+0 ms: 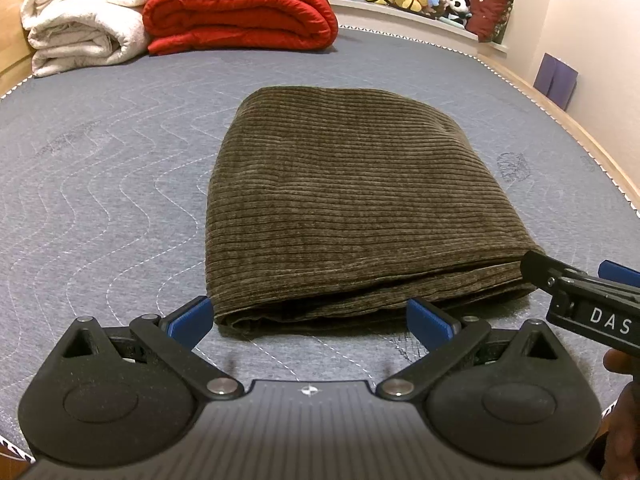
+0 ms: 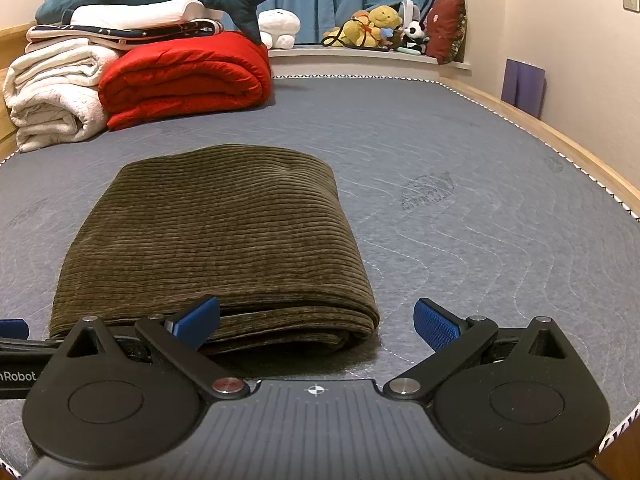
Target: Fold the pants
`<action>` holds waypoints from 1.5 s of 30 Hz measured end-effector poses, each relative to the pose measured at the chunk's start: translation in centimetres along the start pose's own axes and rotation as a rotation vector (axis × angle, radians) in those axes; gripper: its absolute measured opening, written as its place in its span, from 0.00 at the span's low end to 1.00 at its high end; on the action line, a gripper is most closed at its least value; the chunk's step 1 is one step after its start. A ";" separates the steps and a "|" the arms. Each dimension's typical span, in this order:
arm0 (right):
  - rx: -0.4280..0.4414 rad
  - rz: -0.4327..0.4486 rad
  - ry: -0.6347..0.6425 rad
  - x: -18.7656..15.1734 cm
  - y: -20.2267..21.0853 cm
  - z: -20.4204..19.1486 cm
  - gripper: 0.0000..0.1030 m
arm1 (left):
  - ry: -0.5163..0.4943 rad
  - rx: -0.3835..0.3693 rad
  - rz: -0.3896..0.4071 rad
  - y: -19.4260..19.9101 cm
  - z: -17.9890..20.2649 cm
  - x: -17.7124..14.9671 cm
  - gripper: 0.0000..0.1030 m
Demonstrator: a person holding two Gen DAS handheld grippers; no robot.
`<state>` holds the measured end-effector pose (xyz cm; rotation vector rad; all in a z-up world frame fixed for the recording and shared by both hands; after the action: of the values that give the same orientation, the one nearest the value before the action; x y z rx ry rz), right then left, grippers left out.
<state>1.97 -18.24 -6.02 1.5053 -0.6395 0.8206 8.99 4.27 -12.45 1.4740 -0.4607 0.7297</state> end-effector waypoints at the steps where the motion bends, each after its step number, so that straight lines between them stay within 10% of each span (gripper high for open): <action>1: 0.000 0.001 0.000 0.0 0.0 -0.1 0.99 | 0.000 0.000 0.000 0.0 0.0 0.0 1.00; 45: 0.000 0.001 0.000 -0.1 0.0 -0.2 0.99 | -0.007 -0.014 0.002 0.1 0.2 -0.1 1.00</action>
<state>1.87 -18.01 -6.04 1.5047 -0.6405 0.8214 8.90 4.07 -12.43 1.4638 -0.4721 0.7223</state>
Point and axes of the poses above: each gripper's, at about its wrist camera, not at the fingertips, and y roughly against the way its jaws point, z to its right, x to its top, the point moved 9 cm from there along -y, roughly the way its jaws point, and after that the axes turned 1 degree about y, right-handed, at the moved point
